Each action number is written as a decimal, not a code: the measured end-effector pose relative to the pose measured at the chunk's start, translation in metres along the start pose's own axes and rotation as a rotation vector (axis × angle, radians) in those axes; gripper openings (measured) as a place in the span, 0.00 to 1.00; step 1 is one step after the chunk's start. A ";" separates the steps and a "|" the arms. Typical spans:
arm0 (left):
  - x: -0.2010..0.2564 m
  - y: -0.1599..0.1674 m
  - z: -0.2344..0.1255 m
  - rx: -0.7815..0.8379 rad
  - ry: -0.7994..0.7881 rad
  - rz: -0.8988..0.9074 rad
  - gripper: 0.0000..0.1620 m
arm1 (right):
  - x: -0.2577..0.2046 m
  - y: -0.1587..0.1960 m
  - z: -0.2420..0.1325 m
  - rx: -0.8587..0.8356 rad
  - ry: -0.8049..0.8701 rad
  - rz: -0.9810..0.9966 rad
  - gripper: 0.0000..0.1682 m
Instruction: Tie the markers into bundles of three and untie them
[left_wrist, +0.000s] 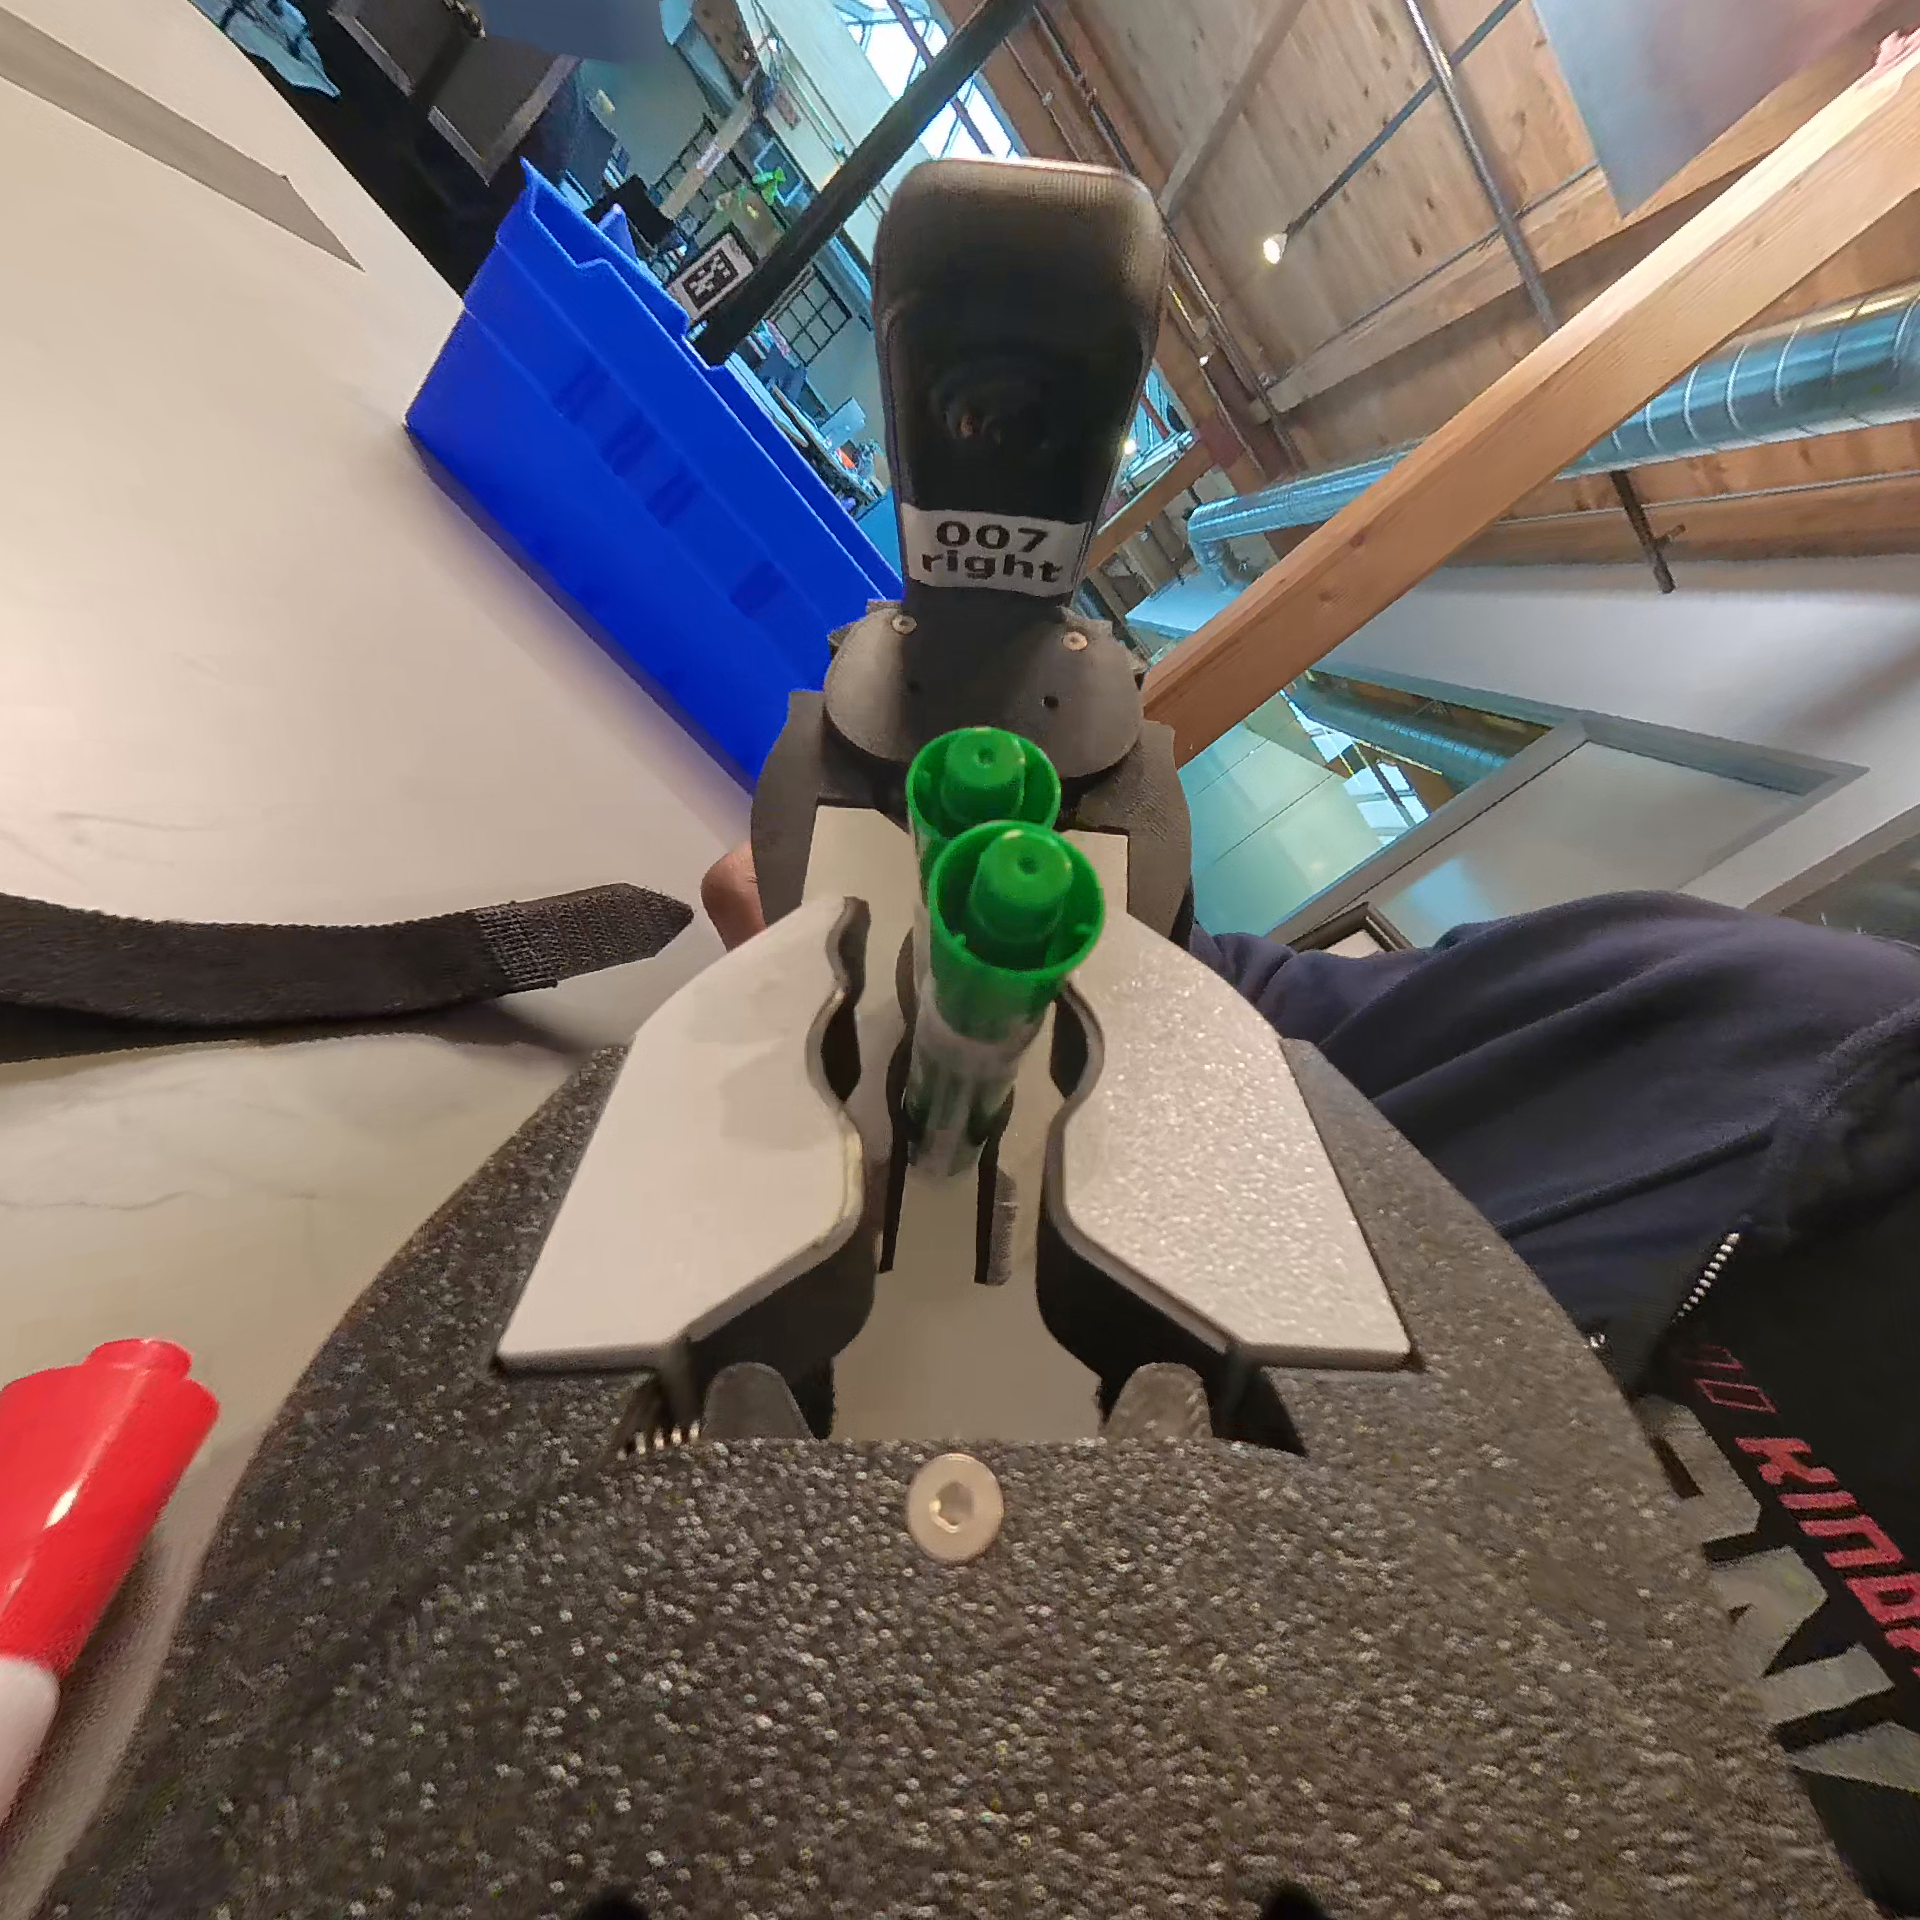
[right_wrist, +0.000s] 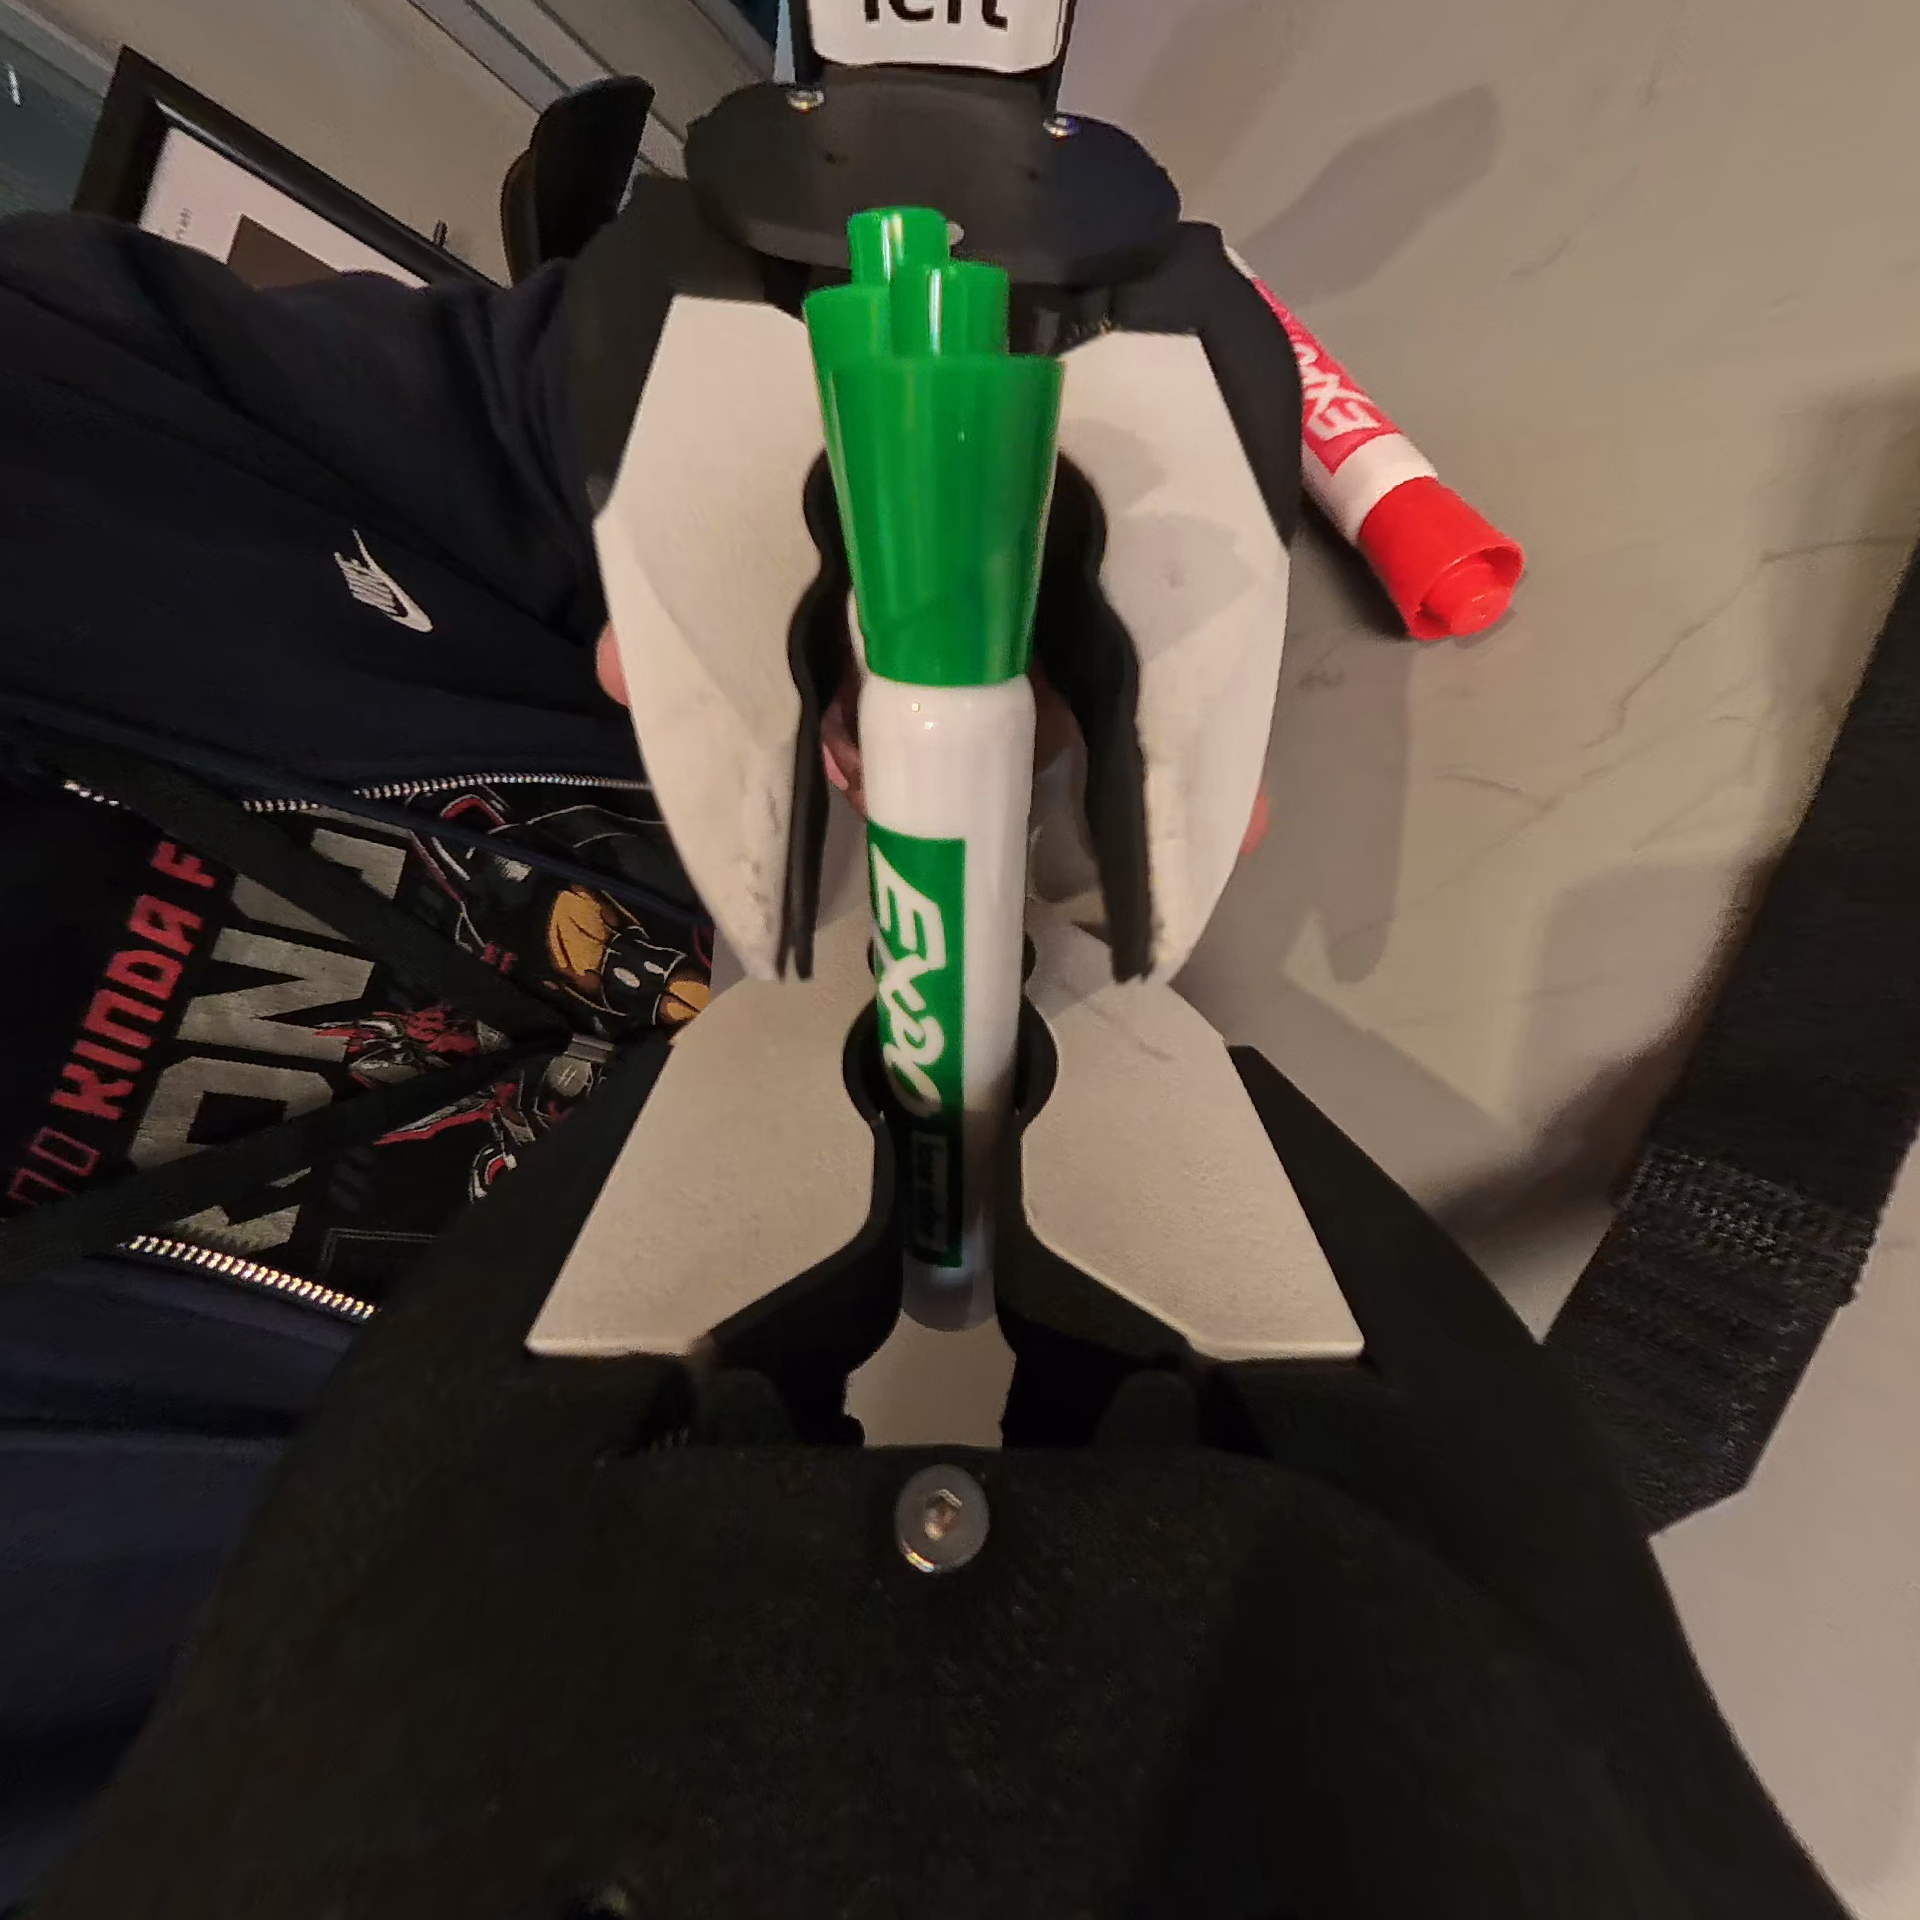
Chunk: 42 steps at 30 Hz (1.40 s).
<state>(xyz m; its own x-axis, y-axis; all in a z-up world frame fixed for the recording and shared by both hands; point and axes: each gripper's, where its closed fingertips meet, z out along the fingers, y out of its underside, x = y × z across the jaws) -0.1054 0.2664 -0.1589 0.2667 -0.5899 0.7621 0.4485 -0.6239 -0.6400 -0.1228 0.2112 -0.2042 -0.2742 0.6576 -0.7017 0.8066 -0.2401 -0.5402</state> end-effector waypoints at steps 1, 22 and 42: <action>0.001 0.001 0.001 -0.005 0.003 0.003 0.18 | 0.000 0.001 0.001 -0.006 -0.002 -0.001 0.10; -0.036 -0.002 -0.019 0.164 -0.288 -0.276 0.12 | 0.038 0.000 0.000 -0.047 0.260 0.004 0.22; -0.043 -0.004 -0.026 0.377 -0.445 -0.366 0.12 | 0.079 -0.006 -0.005 -0.284 0.931 -0.359 0.26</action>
<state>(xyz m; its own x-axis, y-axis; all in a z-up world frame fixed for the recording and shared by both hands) -0.1411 0.2809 -0.1922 0.3304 -0.0586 0.9420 0.8211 -0.4744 -0.3175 -0.1471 0.2680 -0.2542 -0.1070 0.9776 0.1811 0.8844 0.1768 -0.4320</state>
